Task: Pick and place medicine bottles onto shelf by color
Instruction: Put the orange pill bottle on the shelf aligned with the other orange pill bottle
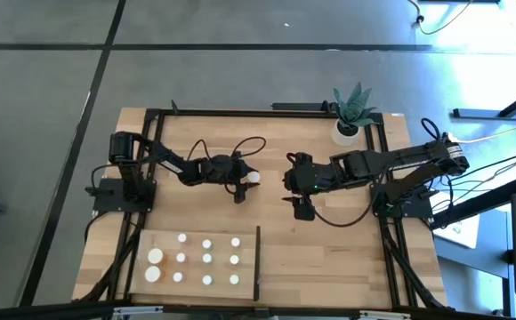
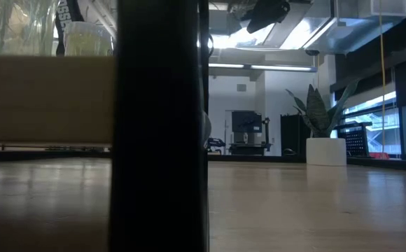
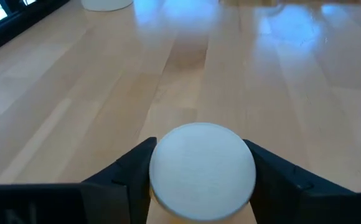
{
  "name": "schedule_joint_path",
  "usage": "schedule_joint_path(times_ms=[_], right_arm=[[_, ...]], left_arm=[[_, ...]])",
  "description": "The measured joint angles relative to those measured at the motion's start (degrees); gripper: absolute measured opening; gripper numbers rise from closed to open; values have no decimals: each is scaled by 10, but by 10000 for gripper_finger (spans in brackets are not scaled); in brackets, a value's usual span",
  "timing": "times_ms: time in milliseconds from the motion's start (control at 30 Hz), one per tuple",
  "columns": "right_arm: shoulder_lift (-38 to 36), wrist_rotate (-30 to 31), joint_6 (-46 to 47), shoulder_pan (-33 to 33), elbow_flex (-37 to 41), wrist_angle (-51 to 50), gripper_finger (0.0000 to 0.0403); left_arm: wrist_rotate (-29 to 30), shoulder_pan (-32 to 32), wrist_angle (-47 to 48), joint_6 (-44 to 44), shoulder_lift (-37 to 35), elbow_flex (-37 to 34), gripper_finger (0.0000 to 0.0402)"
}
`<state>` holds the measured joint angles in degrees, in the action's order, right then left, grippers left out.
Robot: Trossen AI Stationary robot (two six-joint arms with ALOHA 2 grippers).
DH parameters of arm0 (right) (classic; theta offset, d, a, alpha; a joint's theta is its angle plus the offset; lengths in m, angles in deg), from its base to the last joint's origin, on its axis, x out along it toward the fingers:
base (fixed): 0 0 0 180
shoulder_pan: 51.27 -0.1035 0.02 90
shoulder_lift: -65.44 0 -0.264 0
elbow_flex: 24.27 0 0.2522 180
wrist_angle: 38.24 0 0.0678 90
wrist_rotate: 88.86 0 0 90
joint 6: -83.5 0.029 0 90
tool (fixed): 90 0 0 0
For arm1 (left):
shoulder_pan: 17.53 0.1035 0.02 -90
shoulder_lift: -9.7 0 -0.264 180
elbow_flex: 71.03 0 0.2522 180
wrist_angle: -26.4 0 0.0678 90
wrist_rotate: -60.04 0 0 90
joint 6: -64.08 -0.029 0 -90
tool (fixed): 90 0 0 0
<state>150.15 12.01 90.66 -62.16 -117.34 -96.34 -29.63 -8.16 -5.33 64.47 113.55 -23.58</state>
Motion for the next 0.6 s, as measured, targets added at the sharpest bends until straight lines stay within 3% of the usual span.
schedule_joint_path(times_ms=[233, 600], right_arm=[[0, 0, 1, 0, 0, 0, 262], [0, 0, 1, 0, 0, 4, 262]], left_arm=[[-9, 0, 31, 21, -19, 0, 197], [7, -15, 208, 31, -169, -1, 197]])
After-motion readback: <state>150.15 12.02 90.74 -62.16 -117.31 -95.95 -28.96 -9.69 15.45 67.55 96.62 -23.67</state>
